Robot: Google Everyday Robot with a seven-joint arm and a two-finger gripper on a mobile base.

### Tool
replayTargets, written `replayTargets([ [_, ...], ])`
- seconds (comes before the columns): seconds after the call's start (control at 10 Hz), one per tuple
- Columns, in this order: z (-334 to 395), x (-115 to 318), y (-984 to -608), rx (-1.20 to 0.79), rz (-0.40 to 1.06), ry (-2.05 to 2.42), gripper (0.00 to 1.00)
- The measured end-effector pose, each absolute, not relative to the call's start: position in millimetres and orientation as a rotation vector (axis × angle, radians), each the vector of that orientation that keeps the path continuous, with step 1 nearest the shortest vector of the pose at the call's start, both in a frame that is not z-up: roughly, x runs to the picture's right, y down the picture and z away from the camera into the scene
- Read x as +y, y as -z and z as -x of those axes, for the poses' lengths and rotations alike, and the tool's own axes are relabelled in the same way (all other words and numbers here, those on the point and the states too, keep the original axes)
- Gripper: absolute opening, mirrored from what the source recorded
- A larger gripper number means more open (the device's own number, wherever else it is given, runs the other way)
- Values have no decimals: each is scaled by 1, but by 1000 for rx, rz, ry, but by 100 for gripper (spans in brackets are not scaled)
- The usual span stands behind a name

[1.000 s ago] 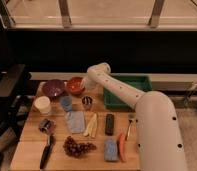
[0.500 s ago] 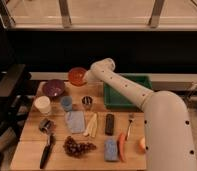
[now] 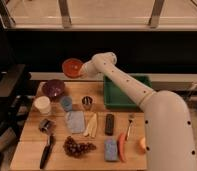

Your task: Stack bowls on top of each other

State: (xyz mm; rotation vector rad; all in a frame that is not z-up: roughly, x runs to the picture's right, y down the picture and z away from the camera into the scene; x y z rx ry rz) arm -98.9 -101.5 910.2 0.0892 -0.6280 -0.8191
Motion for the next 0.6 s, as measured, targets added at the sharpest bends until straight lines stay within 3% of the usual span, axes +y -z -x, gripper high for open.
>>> replayTargets([
  [0.3,146,-98,-893,-712,-101,904,4],
  [0.6,172,-83,-884,-774,-82,970,33],
])
